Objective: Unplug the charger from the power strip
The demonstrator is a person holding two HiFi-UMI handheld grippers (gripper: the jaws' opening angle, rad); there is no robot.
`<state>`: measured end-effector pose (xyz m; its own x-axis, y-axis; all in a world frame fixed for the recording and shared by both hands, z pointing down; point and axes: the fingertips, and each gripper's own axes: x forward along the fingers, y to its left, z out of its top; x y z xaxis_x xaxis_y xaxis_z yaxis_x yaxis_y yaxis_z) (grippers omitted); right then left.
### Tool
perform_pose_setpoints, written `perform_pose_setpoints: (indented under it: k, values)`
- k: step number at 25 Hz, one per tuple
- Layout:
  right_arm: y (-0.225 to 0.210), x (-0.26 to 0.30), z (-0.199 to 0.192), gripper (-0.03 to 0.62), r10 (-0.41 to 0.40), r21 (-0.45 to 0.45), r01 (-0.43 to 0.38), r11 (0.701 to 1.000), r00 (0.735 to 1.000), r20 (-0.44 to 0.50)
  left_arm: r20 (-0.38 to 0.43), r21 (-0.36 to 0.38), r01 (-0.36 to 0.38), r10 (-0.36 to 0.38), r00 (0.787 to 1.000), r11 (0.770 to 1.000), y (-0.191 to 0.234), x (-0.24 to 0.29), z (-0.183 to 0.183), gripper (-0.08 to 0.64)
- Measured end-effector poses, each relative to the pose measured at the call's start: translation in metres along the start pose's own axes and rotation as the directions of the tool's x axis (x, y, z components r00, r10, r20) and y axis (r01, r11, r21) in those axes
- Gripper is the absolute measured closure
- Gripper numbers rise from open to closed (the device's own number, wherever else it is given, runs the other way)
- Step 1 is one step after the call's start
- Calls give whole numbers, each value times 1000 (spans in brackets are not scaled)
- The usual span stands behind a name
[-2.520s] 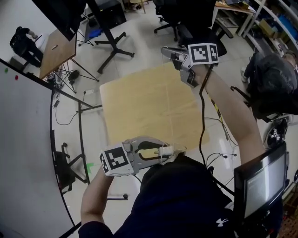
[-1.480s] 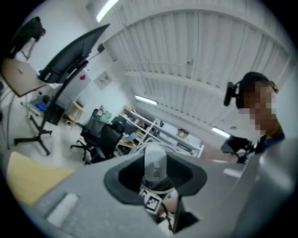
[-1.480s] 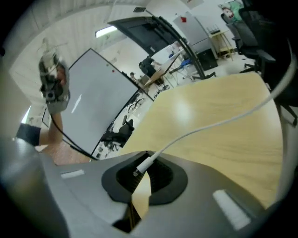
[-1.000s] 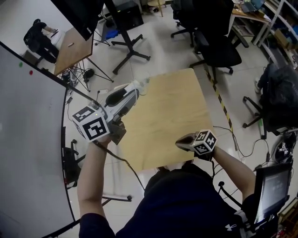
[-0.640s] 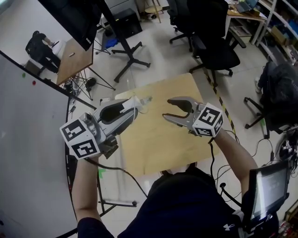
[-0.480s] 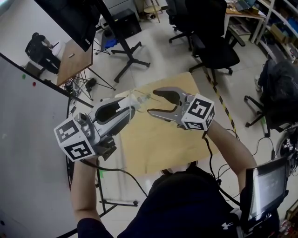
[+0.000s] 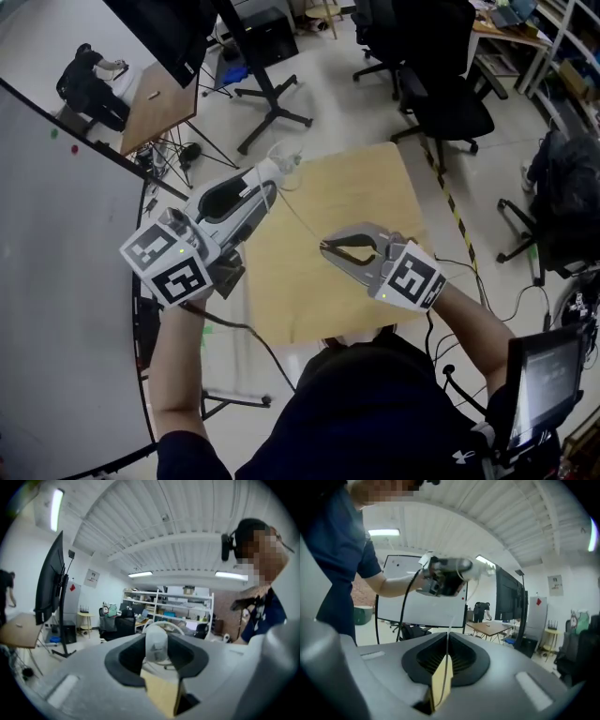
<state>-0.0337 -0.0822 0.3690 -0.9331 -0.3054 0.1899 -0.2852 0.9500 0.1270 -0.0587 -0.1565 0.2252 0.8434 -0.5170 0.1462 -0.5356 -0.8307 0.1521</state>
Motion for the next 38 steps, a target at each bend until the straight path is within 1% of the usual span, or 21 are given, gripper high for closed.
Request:
perform_pose_setpoints:
  k: [1,2,3,4,6,7,9,11,12,14,17,19,20,21,22,23,25,27,30,34,38]
  values:
    - [5,-6,10,575,-8,-59,6,998,1000,-21,-32,42,-29,31,999,999,9,1,-10,426]
    - [9,-13,22,575,-19,-117,15,993,999,-36,-61,70,-41,46,997,997,16,2,-21,426]
    - [10,-20,35,575,-35,-172,27,985,999,-41,-91,78,-38,45,995,996,20,2,-33,426]
    - [9,-27,50,575,-53,-224,43,974,998,-40,-123,66,-19,27,992,998,21,2,-45,426]
    - [1,-39,78,575,-91,-315,78,946,995,-27,-192,17,54,-50,980,998,12,2,-69,426]
    - [-5,-43,92,575,-105,-353,91,931,994,-19,-225,-10,102,-102,969,995,3,2,-81,426]
    - [-19,-46,109,575,-118,-407,103,908,993,-13,-265,-69,213,-224,938,975,-19,1,-100,426]
    - [-30,-41,112,575,-103,-424,84,902,994,-21,-269,-133,323,-348,898,937,-47,-1,-112,426]
    - [-32,-38,109,575,-78,-421,60,905,997,-27,-267,-158,369,-400,877,916,-61,-1,-115,426]
    - [-33,-33,100,575,-19,-389,2,921,999,-40,-245,-196,453,-490,836,870,-86,-3,-115,426]
    - [-32,-27,86,575,45,-326,-55,944,998,-36,-134,-221,575,-609,782,788,-108,-12,-103,426]
    - [-31,-24,79,575,85,-275,-84,958,996,-11,-42,-220,636,-659,751,739,-115,-21,-89,426]
    - [-28,-22,75,575,103,-233,-98,967,995,8,-3,-218,654,-671,742,724,-116,-25,-82,426]
    - [-26,-20,71,575,116,-184,-109,977,993,26,28,-214,663,-674,738,718,-116,-28,-76,426]
    - [-24,-20,65,575,123,-130,-116,985,991,44,52,-211,663,-669,741,718,-116,-30,-70,426]
    - [-21,-20,59,575,126,-72,-122,990,990,64,69,-208,657,-659,749,725,-114,-30,-66,426]
    - [-16,-18,46,576,132,43,-138,990,985,108,90,-207,628,-624,776,750,-106,-28,-61,426]
    - [-10,-12,33,577,130,122,-148,981,981,142,92,-213,596,-591,801,774,-95,-24,-62,426]
    - [-9,1,19,577,97,181,-133,974,976,193,90,-232,565,-561,823,792,-82,-21,-65,426]
    - [-15,4,15,575,50,266,-120,956,966,255,115,-258,519,-507,854,815,-70,-16,-63,426]
    - [-17,6,6,575,33,320,-115,940,967,252,161,-308,451,-422,892,838,-49,-11,-61,428]
